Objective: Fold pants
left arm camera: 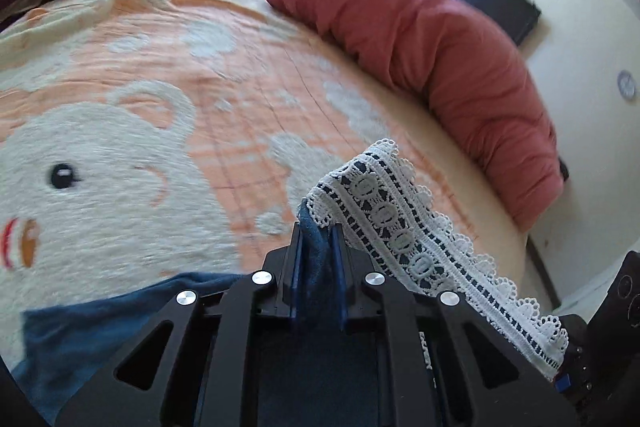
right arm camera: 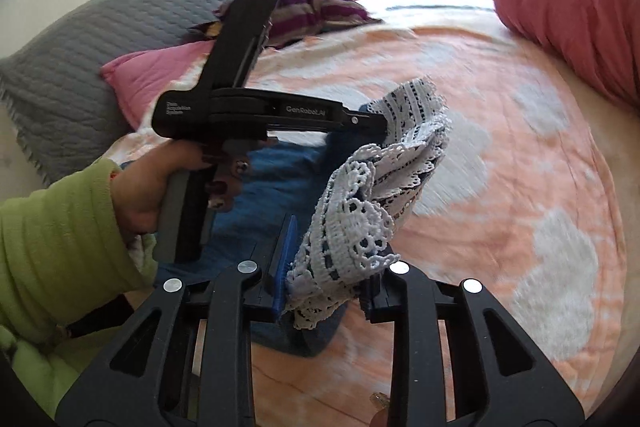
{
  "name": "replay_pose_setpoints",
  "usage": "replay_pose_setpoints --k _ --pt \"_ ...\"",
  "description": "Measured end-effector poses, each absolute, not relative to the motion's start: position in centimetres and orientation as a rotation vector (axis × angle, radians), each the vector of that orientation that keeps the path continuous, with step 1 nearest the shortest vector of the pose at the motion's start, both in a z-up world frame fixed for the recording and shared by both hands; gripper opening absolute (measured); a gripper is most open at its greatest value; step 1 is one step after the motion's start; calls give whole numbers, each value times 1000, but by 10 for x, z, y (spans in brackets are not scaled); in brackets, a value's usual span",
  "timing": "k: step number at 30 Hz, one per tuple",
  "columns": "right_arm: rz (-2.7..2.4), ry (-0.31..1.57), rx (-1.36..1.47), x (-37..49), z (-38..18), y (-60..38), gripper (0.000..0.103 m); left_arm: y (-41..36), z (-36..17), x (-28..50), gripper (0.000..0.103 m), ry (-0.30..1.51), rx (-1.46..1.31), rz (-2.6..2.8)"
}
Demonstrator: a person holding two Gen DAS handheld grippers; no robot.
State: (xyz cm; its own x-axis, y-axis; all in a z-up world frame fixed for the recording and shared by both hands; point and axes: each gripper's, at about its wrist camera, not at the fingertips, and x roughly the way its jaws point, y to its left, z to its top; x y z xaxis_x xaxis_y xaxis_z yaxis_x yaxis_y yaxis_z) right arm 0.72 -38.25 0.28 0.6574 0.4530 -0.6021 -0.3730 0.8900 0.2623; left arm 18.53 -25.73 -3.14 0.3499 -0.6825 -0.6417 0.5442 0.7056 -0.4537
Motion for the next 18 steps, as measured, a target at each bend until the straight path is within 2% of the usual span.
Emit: replay_pose_setpoints --k 7,12,18 --pt "588 679 -49 11 14 -304 20 -186 -16 173 14 860 -187 -696" --pt "604 694 -215 10 -6 -251 20 -112 -26 168 35 914 -359 -524" --pt "658 668 -396 -10 -23 -201 20 -35 -10 137 43 834 -513 -405"
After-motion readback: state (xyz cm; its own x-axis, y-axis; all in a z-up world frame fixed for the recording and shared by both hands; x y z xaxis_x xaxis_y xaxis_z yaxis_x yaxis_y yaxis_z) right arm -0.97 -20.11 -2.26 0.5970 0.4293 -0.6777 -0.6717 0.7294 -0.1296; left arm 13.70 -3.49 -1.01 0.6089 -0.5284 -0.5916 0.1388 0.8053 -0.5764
